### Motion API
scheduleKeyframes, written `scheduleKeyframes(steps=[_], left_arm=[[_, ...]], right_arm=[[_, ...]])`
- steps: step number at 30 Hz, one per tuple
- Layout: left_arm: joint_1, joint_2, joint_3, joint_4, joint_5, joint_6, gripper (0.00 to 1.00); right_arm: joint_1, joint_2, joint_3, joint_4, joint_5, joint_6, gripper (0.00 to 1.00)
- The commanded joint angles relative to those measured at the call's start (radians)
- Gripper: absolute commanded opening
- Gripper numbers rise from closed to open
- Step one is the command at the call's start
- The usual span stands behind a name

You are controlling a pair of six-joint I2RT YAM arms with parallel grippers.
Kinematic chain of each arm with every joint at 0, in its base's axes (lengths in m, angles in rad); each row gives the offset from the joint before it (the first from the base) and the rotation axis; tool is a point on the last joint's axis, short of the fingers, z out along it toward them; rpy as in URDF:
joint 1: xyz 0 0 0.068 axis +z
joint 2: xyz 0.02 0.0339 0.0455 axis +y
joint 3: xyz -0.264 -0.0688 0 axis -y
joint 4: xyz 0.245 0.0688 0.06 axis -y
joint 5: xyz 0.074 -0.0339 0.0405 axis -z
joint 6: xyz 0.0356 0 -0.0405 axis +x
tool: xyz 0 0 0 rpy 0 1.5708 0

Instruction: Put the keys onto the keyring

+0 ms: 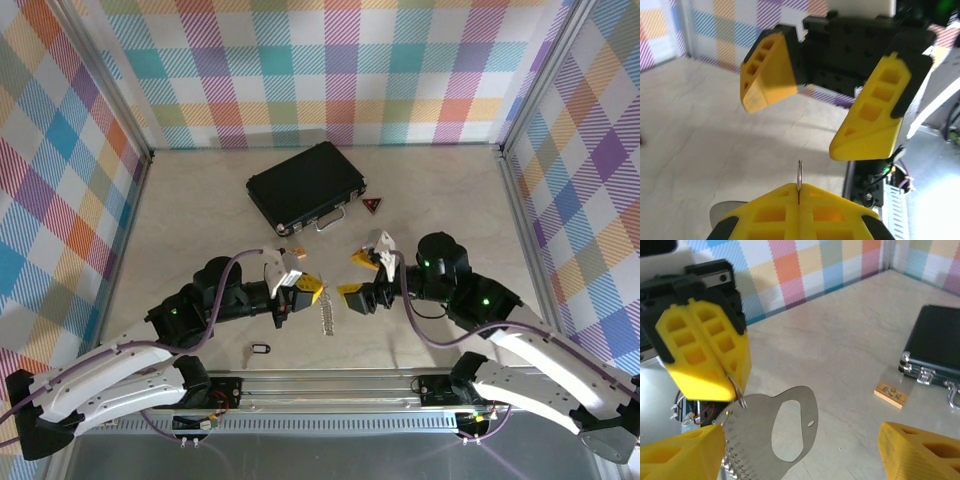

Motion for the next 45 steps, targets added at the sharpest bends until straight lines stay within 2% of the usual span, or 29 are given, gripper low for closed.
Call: scheduleKeyframes(steps=[1,6,12,20,25,33,45], left_arm=[[0.033,0.004,-0.009,0.002,-0.102,-0.053,0.00],[0.157,0.024,-0.013,-0.012,-0.092,-0.131,0.00],[0.344,0.033,-0.033,-0.011,-0.014,-0.224,0.00],[0.459,0.007,-0.032,-0.063,-0.011,-0.243,0.00],[0.562,0.002,-0.031,-0.094,0.014,-0.269,0.00],[0.620,-0.022,-0.021,-0.138,-0.044,-0.253,0.00],[0.651,-0.062,-0.035,-0.148,-0.148,-0.233,0.00]], right_arm=[[-0.017,0.034,-0.033,0.058,-0.020,0.068,0.80],[-0.025,0.117,-0.067,0.109,-0.021,0.112,0.81],[-0.020,0.211,-0.108,0.168,-0.103,0.120,0.81],[0.045,0.383,-0.100,0.247,-0.142,0.124,0.74],[0.118,0.544,-0.051,0.311,-0.102,0.231,0.70],[0.263,0.784,0.110,0.276,0.039,0.473,0.60],[0.401,0.970,0.276,0.214,0.154,0.626,0.49]])
